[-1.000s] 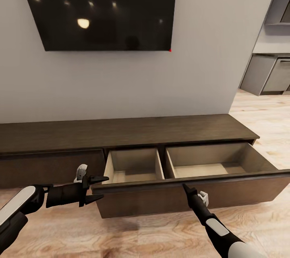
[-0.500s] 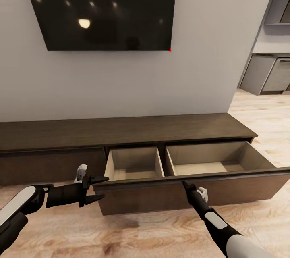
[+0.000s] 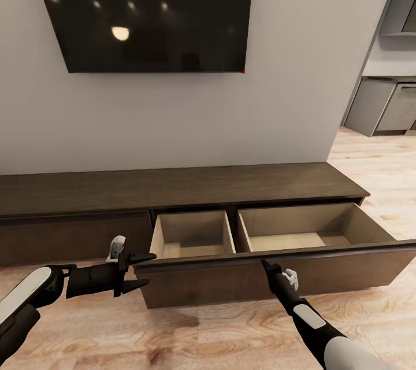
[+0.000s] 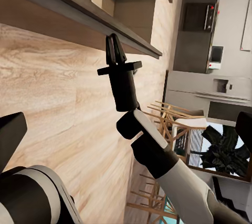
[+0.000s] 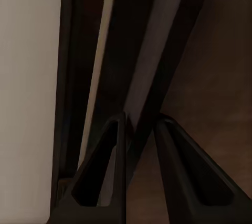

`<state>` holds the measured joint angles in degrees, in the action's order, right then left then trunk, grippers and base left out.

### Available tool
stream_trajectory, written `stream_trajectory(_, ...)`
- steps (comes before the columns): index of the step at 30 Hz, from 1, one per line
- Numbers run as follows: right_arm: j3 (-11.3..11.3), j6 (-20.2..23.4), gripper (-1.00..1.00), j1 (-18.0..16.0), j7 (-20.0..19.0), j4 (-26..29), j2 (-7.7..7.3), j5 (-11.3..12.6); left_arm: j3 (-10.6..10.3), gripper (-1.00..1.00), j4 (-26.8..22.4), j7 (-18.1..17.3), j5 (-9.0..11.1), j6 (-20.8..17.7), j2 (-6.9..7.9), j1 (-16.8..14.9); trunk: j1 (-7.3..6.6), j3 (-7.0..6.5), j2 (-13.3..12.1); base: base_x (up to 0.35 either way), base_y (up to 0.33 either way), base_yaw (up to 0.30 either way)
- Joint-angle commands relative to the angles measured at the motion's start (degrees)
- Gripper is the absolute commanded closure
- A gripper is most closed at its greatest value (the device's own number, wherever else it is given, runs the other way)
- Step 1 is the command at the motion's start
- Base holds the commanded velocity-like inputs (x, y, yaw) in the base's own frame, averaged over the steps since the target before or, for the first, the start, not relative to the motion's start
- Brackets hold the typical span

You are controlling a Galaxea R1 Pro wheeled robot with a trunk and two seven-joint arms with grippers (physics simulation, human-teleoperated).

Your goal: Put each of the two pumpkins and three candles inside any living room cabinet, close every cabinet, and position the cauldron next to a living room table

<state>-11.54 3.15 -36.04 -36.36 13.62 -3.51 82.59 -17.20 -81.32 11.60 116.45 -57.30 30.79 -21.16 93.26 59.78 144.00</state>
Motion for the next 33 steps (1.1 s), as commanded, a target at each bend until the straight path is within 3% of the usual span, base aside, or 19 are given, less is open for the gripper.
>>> stream_trajectory(1,0.64,0.54,1.0,2.21,-5.07,0.09,-0.18,1.34,-0.03,-1.0,-0.06,0.53,0.62,-0.01,0.06,-0.01,-0.03,0.06,0.04,0.0,0.0,0.0)
stream_trajectory(23,0.71,0.53,1.0,2.2,-5.13,0.09,-0.18,1.35,-0.03,-1.0,-0.06,0.53,0.62,-0.01,0.06,-0.02,-0.03,0.06,0.04,0.0,0.0,0.0)
stream_trajectory(24,0.7,0.54,-1.0,2.2,-5.17,0.09,-0.18,1.36,-0.03,-1.0,-0.06,0.53,0.62,-0.01,0.06,-0.02,-0.03,0.06,0.04,0.0,0.0,0.0)
stream_trajectory(33,0.73,0.54,-1.0,2.2,-5.13,0.09,-0.18,1.43,-0.04,-1.0,-0.06,0.53,0.62,-0.01,0.06,0.0,-0.03,0.06,0.04,-0.04,0.0,0.0)
